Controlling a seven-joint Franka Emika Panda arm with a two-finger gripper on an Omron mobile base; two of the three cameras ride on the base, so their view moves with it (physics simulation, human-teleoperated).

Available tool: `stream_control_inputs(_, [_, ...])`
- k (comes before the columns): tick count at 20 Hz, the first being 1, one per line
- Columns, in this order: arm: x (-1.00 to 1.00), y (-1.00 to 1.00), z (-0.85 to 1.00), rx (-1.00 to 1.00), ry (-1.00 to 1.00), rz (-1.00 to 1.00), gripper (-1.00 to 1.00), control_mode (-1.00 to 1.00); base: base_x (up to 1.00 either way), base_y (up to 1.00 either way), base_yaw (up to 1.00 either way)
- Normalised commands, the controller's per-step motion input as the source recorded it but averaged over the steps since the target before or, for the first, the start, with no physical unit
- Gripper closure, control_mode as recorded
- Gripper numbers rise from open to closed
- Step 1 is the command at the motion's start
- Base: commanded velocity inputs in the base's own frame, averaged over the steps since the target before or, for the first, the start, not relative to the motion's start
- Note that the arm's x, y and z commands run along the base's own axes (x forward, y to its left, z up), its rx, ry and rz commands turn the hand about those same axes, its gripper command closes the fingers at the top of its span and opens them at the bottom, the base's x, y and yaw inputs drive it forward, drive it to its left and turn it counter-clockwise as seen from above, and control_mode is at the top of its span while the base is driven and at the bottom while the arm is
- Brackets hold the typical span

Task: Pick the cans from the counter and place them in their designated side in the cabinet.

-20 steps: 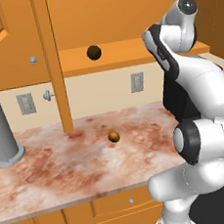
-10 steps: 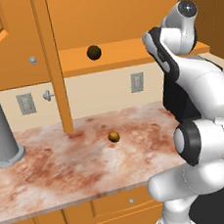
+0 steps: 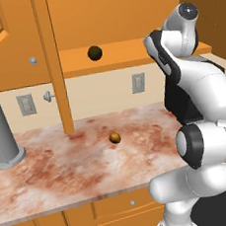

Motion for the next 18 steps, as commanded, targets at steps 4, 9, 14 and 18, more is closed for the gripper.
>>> stream_control_inputs(4, [0.07, 0.00, -0.09, -0.01, 0.00, 0.02, 1.00, -1.00, 0.00, 0.00, 0.00])
stream_control_inputs(9, [0.00, 0.00, -0.24, -0.02, 0.00, 0.02, 1.00, -1.00, 0.00, 0.00, 0.00])
stream_control_inputs(14, [0.00, 0.00, -0.28, -0.03, 0.00, 0.02, 1.00, -1.00, 0.00, 0.00, 0.00])
stream_control_inputs(18, [0.00, 0.00, -0.29, -0.04, 0.00, 0.02, -1.00, -1.00, 0.00, 0.00, 0.00])
